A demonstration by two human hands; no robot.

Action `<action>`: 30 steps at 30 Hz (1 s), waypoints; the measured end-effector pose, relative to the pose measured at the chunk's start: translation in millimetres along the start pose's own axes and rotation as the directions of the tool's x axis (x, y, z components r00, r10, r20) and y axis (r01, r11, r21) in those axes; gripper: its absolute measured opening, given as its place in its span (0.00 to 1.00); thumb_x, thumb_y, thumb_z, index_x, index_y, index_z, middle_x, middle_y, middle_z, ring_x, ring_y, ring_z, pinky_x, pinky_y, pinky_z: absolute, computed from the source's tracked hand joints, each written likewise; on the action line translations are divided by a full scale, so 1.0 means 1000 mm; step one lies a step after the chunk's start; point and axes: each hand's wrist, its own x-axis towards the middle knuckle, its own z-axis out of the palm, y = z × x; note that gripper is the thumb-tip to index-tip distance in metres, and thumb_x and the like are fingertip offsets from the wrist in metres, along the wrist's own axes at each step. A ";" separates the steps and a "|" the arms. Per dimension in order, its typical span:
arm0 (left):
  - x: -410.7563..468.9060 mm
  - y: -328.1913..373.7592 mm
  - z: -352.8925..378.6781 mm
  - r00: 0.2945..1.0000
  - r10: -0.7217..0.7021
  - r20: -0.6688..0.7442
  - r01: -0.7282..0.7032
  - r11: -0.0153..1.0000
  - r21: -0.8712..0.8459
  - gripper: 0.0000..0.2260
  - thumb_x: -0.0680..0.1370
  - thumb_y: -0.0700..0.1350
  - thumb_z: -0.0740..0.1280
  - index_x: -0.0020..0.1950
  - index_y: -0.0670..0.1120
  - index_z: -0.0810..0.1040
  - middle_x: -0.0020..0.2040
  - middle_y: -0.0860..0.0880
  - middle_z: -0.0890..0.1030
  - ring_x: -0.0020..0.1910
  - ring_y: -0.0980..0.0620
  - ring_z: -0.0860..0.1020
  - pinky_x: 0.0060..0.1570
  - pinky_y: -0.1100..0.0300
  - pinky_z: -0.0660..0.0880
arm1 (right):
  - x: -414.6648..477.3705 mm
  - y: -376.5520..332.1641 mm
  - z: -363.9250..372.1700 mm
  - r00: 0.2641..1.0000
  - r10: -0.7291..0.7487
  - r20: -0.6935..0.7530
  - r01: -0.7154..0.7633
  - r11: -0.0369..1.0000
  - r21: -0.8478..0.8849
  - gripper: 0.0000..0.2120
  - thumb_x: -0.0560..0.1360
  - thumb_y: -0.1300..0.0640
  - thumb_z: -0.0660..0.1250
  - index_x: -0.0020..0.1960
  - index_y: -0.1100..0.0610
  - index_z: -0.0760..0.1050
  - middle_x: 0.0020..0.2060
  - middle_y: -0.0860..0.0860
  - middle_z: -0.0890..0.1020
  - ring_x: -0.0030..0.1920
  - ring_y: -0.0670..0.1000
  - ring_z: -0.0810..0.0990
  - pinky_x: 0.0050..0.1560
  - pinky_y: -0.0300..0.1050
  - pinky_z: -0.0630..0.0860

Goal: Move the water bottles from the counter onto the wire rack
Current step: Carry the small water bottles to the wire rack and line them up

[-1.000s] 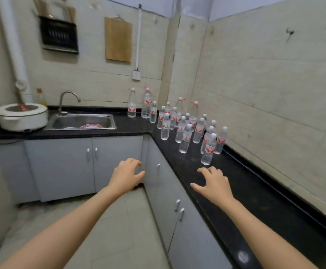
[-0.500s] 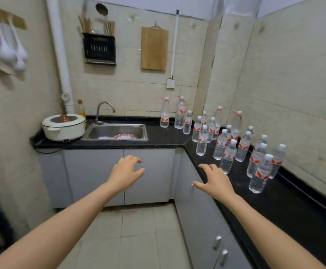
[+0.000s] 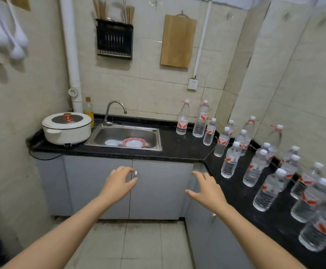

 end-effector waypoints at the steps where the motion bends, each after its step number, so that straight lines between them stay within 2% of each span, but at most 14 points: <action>1: 0.019 -0.008 0.000 1.000 -0.003 -0.008 0.003 1.000 -0.022 0.16 0.77 0.46 0.64 0.63 0.43 0.73 0.64 0.45 0.74 0.64 0.46 0.70 0.62 0.55 0.65 | 0.018 -0.003 0.003 1.000 0.006 -0.010 -0.006 1.000 -0.005 0.32 0.73 0.41 0.64 0.72 0.50 0.57 0.66 0.53 0.67 0.66 0.55 0.66 0.61 0.50 0.68; 6: 0.125 -0.038 0.004 0.999 0.042 0.011 -0.040 0.991 -0.129 0.17 0.76 0.44 0.65 0.64 0.43 0.73 0.64 0.44 0.74 0.65 0.45 0.69 0.65 0.54 0.66 | 0.102 -0.020 0.012 0.994 0.087 -0.063 -0.088 0.996 -0.005 0.32 0.73 0.42 0.65 0.72 0.49 0.57 0.65 0.53 0.68 0.66 0.55 0.66 0.62 0.51 0.69; 12: 0.237 -0.048 0.014 0.986 0.151 0.066 -0.138 0.974 -0.178 0.17 0.76 0.46 0.65 0.64 0.44 0.74 0.63 0.47 0.75 0.62 0.48 0.72 0.60 0.53 0.70 | 0.171 -0.028 0.016 0.972 0.208 -0.106 -0.207 0.978 0.019 0.32 0.73 0.43 0.65 0.72 0.49 0.58 0.64 0.51 0.69 0.63 0.53 0.68 0.61 0.49 0.70; 17: 0.284 -0.052 0.072 0.951 0.193 0.242 -0.155 0.973 -0.169 0.17 0.76 0.45 0.65 0.64 0.43 0.74 0.63 0.44 0.76 0.63 0.45 0.71 0.63 0.56 0.67 | 0.186 -0.008 0.030 0.935 0.345 -0.080 -0.341 0.938 0.056 0.31 0.73 0.44 0.66 0.72 0.49 0.59 0.64 0.50 0.69 0.64 0.52 0.67 0.62 0.46 0.69; 20: 0.305 -0.040 0.103 0.928 0.216 0.305 -0.161 0.968 -0.194 0.17 0.76 0.45 0.65 0.64 0.42 0.74 0.63 0.44 0.75 0.64 0.45 0.71 0.63 0.56 0.66 | 0.192 0.019 0.028 0.905 0.408 -0.124 -0.396 0.912 0.111 0.31 0.72 0.47 0.67 0.71 0.50 0.60 0.64 0.50 0.70 0.64 0.51 0.67 0.63 0.45 0.68; 23: 0.331 -0.016 0.128 0.917 0.246 0.315 -0.189 0.961 -0.202 0.17 0.76 0.46 0.65 0.64 0.43 0.74 0.63 0.45 0.76 0.63 0.46 0.71 0.62 0.56 0.68 | 0.202 0.050 0.026 0.887 0.430 -0.166 -0.406 0.899 0.163 0.30 0.72 0.49 0.69 0.70 0.51 0.62 0.63 0.50 0.71 0.64 0.51 0.68 0.63 0.44 0.67; 26: 0.359 0.014 0.152 0.900 0.284 0.329 -0.223 0.951 -0.212 0.17 0.77 0.47 0.64 0.64 0.43 0.73 0.63 0.45 0.75 0.63 0.46 0.72 0.62 0.55 0.68 | 0.219 0.083 0.028 0.874 0.432 -0.223 -0.380 0.893 0.243 0.28 0.72 0.52 0.70 0.68 0.53 0.65 0.60 0.50 0.74 0.62 0.50 0.71 0.59 0.39 0.66; 30: 0.410 0.051 0.182 0.902 0.292 0.318 -0.225 0.947 -0.230 0.17 0.77 0.47 0.65 0.64 0.44 0.73 0.63 0.45 0.75 0.63 0.47 0.72 0.62 0.55 0.68 | 0.264 0.125 0.031 0.869 0.416 -0.269 -0.321 0.886 0.335 0.28 0.71 0.55 0.71 0.68 0.56 0.66 0.63 0.51 0.73 0.66 0.51 0.69 0.66 0.43 0.65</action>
